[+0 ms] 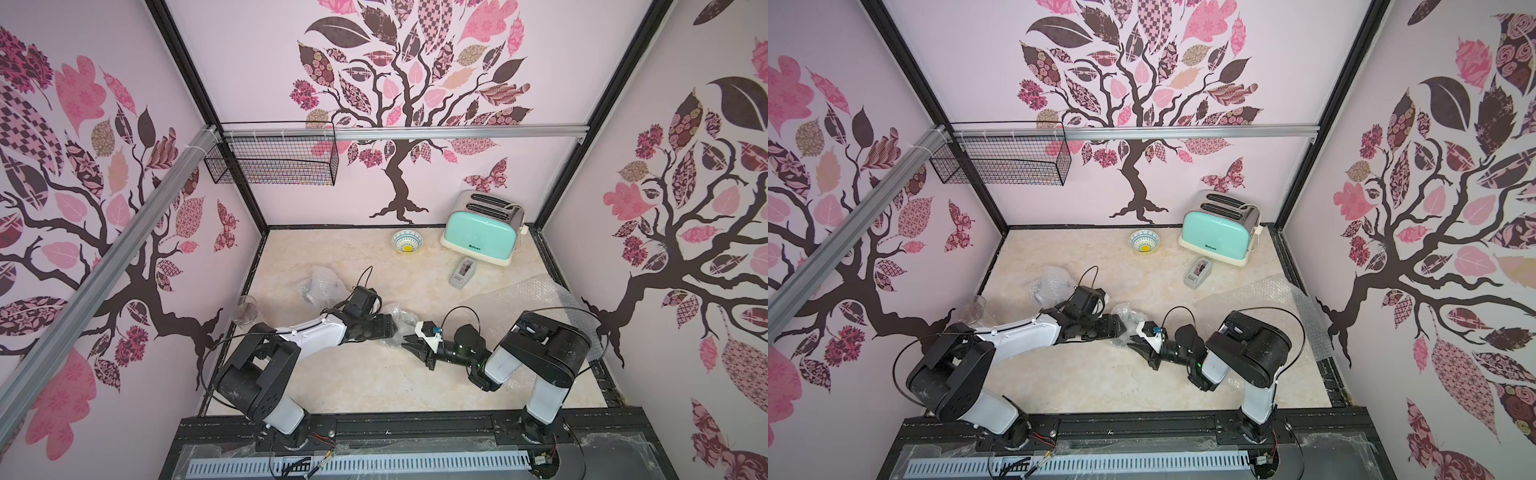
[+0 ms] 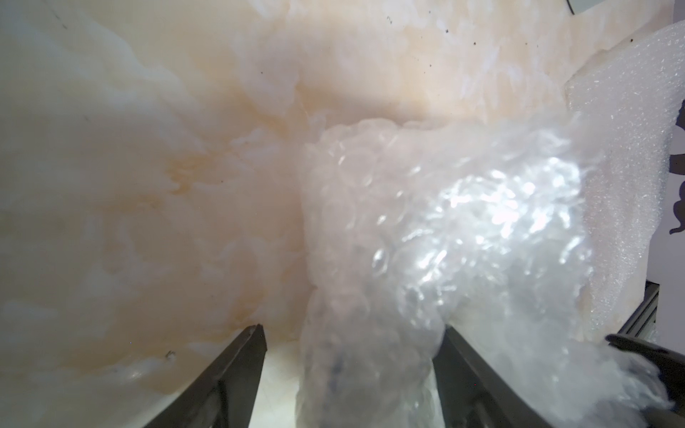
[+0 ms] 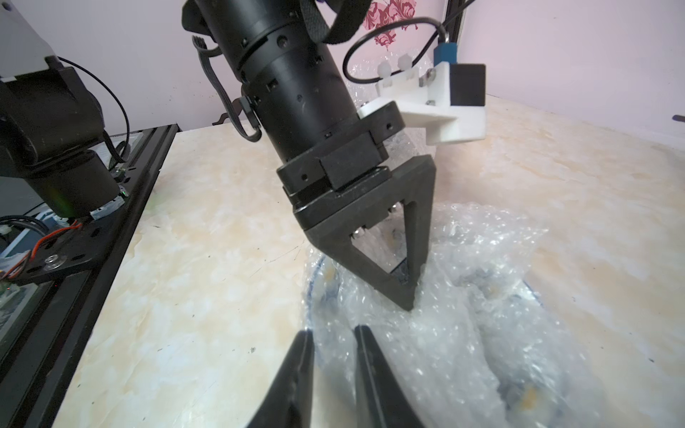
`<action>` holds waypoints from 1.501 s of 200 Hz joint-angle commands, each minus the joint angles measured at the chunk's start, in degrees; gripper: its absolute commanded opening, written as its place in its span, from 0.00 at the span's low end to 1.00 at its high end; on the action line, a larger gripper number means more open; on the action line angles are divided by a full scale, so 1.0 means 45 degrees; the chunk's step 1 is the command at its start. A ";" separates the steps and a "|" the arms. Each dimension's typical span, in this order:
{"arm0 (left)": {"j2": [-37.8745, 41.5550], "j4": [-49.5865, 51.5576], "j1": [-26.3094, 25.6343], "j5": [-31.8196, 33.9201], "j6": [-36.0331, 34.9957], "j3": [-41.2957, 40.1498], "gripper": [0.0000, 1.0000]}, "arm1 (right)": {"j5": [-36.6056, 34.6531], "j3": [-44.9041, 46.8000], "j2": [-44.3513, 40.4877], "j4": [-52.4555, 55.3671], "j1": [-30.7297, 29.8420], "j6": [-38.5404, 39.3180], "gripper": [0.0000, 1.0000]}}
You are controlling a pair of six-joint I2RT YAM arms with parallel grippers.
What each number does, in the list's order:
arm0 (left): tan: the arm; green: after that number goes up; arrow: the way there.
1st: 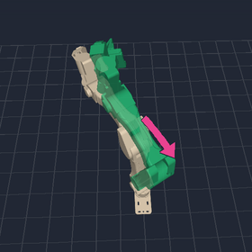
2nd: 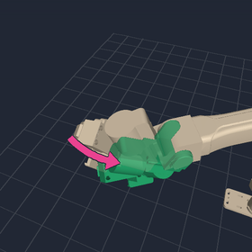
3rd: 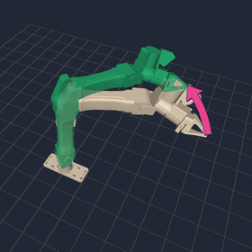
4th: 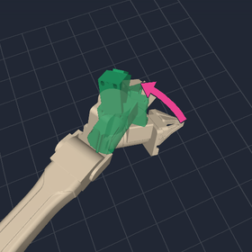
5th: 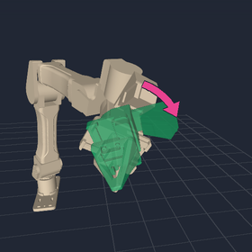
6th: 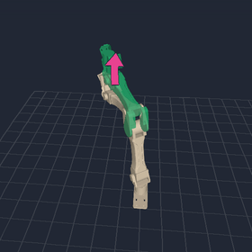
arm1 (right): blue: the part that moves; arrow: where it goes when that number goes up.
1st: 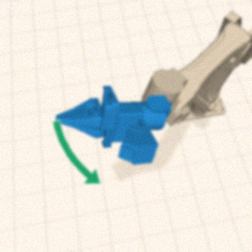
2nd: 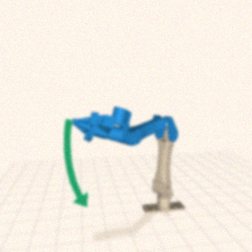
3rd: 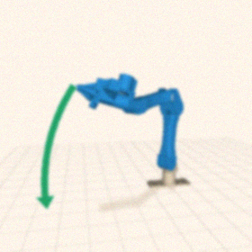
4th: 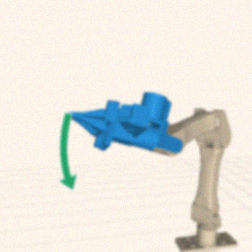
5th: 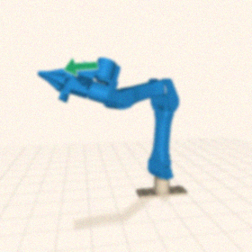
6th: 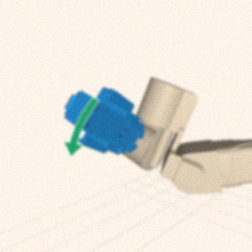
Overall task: Wrap bowls in bubble wrap
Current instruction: Stick the tape on the bubble wrap.
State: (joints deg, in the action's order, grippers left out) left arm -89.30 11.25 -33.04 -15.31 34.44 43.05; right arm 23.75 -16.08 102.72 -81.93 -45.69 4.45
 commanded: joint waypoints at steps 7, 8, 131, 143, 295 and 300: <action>-0.0195 0.0348 -0.0112 0.0004 -0.0245 0.0078 0.76 | -0.0045 -0.0096 -0.0299 0.0296 -0.0030 -0.0056 0.33; -0.0195 0.0350 -0.0115 0.0004 -0.0247 0.0080 0.76 | -0.0034 -0.0098 -0.0303 0.0296 -0.0026 -0.0063 0.34; -0.0137 0.0353 -0.0124 -0.0020 -0.0260 0.0063 0.76 | 0.0212 -0.0120 -0.0712 0.0668 -0.0092 -0.0190 0.59; -0.0134 0.0353 -0.0119 -0.0016 -0.0266 0.0063 0.76 | 0.0228 -0.0119 -0.0733 0.0682 -0.0110 -0.0236 0.61; -0.0094 0.0383 -0.0119 0.0072 -0.0284 0.0029 0.76 | -0.1024 -0.0047 -0.5357 0.4494 -0.0113 -0.1063 0.68; -0.0096 0.0401 -0.0119 0.0087 -0.0299 0.0043 0.76 | -0.1332 -0.0255 -0.5627 0.5036 -0.0102 -0.1228 0.67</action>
State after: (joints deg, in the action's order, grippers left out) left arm -89.30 11.27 -33.10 -15.33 34.35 43.05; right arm 22.59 -13.82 83.22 -70.39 -46.02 0.99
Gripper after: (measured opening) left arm 0.760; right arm 0.681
